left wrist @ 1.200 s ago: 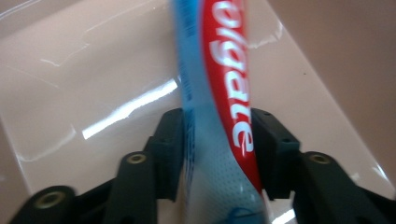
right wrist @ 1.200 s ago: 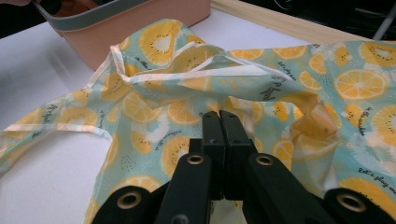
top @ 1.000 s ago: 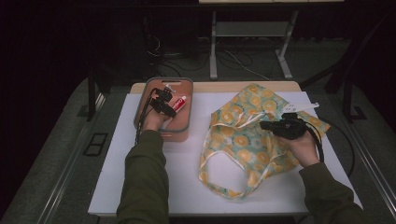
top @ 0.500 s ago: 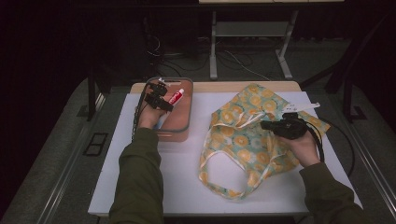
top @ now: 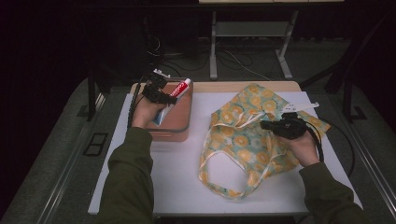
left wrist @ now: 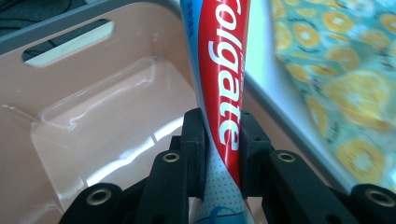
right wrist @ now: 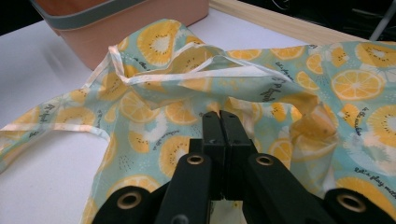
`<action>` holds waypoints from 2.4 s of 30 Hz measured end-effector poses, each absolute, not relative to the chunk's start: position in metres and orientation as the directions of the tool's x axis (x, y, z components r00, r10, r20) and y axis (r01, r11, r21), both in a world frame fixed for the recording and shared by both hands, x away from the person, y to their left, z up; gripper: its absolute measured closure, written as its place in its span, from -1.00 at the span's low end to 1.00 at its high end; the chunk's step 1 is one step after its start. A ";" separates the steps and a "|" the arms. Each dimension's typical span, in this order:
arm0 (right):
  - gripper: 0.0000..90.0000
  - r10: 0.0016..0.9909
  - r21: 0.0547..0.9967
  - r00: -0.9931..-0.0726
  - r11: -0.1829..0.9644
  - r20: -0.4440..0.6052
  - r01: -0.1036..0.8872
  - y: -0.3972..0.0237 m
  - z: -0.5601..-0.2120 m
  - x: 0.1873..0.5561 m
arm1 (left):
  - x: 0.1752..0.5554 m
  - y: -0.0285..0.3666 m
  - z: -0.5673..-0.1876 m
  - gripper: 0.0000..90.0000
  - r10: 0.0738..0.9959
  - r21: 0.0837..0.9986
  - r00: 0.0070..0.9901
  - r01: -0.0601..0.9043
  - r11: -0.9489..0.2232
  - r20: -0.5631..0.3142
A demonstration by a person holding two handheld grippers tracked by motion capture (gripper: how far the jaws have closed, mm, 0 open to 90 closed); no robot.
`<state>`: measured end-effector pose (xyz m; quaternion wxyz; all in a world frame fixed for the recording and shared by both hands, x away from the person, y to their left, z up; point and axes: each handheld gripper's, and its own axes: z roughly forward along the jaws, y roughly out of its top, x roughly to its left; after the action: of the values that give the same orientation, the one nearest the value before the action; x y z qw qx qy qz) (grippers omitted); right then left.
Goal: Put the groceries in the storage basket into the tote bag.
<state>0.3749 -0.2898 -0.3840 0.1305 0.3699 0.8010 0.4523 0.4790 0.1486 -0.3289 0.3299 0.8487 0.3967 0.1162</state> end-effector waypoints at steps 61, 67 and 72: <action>1.00 0.708 0.842 -0.696 0.301 0.118 0.449 -0.289 -0.378 0.372 | 0.393 -0.077 -0.407 0.68 0.380 0.544 0.924 0.343 -0.766 -0.048; 0.99 0.711 0.845 -0.693 0.291 0.123 0.449 -0.291 -0.377 0.372 | 0.400 -0.084 -0.423 0.63 0.405 0.549 0.913 0.363 -0.753 -0.048; 0.99 0.712 0.843 -0.692 0.293 0.123 0.452 -0.291 -0.377 0.372 | 0.398 -0.076 -0.412 0.30 0.412 0.604 0.910 0.345 -0.718 -0.030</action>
<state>0.3719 -0.2910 -0.3774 0.1389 0.3673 0.7920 0.4675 0.3983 -0.0759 -0.4115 0.3146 0.9254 0.2048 0.0532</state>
